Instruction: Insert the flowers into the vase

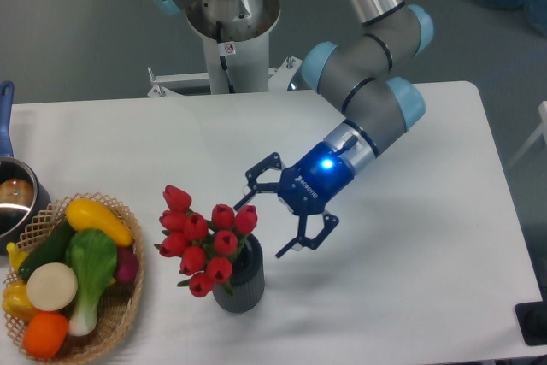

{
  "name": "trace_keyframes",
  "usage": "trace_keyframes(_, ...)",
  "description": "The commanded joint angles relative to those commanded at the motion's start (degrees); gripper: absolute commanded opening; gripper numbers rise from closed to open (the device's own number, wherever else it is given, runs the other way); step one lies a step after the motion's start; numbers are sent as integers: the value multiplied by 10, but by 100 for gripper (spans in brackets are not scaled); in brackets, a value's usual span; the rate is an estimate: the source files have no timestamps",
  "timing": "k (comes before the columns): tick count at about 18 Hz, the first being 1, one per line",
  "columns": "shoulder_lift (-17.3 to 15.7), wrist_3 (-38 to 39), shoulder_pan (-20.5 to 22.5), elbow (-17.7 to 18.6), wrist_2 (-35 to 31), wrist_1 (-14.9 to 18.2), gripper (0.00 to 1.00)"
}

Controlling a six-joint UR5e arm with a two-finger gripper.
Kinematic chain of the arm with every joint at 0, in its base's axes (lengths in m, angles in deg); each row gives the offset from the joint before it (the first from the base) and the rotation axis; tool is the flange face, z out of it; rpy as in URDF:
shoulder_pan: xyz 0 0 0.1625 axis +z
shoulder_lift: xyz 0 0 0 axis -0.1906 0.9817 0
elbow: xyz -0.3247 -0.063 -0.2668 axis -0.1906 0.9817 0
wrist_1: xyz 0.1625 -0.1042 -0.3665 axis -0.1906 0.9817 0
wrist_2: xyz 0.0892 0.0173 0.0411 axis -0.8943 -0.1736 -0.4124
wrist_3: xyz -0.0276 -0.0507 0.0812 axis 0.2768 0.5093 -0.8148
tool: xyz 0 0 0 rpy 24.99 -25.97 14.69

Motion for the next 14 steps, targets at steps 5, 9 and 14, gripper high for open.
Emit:
trace_keyframes(5, -13, -5, 39, -5, -2, -1, 100)
trace_keyframes(9, -52, -6, 50, -28, -167, -2, 100)
trace_keyframes(14, -76, -10, 47, -58, -356, -3, 100)
